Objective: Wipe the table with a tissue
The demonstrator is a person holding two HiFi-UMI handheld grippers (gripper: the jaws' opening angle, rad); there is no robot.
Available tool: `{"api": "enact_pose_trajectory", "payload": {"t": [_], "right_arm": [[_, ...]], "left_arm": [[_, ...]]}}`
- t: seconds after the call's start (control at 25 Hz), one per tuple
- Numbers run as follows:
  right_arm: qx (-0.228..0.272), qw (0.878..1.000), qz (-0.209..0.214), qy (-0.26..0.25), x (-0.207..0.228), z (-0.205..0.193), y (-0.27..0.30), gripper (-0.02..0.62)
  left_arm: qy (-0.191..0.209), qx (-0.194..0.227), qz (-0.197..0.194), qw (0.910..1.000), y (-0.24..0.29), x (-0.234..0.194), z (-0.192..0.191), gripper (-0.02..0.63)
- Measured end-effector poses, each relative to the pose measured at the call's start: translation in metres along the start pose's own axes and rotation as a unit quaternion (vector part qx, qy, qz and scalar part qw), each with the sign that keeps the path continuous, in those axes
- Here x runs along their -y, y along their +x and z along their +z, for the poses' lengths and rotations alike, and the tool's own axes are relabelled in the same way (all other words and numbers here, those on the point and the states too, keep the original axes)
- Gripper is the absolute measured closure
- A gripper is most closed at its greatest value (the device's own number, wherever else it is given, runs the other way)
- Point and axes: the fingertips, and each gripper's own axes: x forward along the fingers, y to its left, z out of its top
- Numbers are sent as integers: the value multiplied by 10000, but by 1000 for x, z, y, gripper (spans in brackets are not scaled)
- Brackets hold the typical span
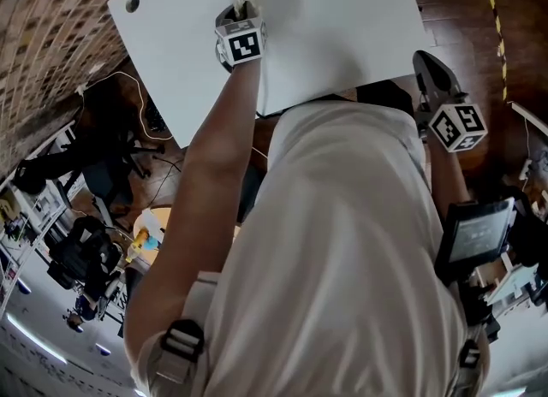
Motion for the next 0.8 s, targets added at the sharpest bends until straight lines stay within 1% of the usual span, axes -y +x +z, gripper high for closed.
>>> {"api": "enact_pose_trajectory", "payload": {"t": [0.04, 0.16, 0.2, 0.32, 0.4, 0.6, 0.68, 0.8], "right_arm": [[16, 10000, -19, 13, 3, 0, -1, 588], [26, 10000, -26, 59, 9, -3, -4, 588], [8, 10000, -10, 56, 11, -3, -5, 588], [-56, 10000, 38, 14, 23, 3, -6, 588], [-67, 10000, 49, -19, 34, 11, -6, 588], [-225, 9995, 208, -82, 56, 18, 0, 588], [-292, 9989, 331, -129, 63, 23, 4, 588], [-312, 9981, 480, -210, 64, 32, 15, 588]], "left_arm": [[32, -10, 61, 10000, 2, 1, 1, 561], [46, 171, -106, 9998, 12, 25, 14, 561], [55, 172, -121, 9998, 15, 31, 17, 561], [82, 60, 43, 9999, 21, 39, 21, 566], [143, 119, 127, 9997, 22, 42, 25, 577], [272, 130, -22, 9995, 24, 65, 28, 577], [413, 113, -209, 9989, 25, 86, 30, 575], [718, 53, -771, 9944, 20, 134, 25, 569]]}}
